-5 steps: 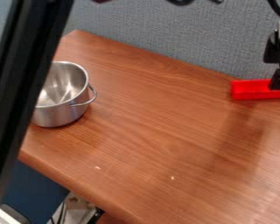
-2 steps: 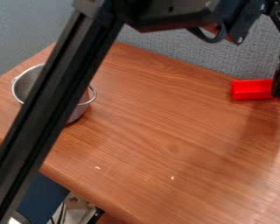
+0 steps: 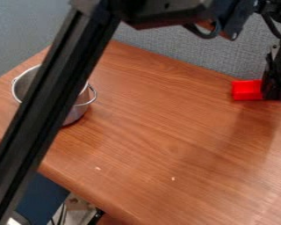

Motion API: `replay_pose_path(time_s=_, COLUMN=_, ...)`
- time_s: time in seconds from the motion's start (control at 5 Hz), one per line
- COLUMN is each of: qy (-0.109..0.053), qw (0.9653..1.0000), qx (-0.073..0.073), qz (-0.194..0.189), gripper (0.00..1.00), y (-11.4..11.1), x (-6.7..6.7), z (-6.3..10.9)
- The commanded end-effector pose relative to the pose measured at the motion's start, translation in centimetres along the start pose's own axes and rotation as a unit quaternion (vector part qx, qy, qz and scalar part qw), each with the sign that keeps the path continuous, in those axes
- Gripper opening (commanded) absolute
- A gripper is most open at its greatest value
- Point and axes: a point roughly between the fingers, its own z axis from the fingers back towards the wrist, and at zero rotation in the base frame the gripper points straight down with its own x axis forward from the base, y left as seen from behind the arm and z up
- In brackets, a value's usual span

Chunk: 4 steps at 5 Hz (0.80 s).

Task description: Put the red object in the metal pot

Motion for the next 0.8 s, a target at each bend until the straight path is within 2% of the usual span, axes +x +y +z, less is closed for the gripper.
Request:
replay_pose_path(time_s=0.0, qy=0.005, qw=0.9967, qx=0.023, qz=0.078, gripper=1.0, y=1.8, x=-0.5, z=3.5)
replay_pose_path(time_s=0.2, qy=0.035, qw=0.9894, qx=0.025, qz=0.139, gripper=1.0, y=2.3, x=-0.7, z=4.2)
replay_pose_path(time_s=0.4, qy=0.048, qw=0.9891, qx=0.016, qz=0.138, gripper=1.0, y=2.5, x=-2.4, z=3.5)
replay_pose_path(time_s=0.6, qy=0.059, qw=0.9892, qx=0.014, qz=0.134, gripper=1.0, y=2.8, x=-4.1, z=3.3)
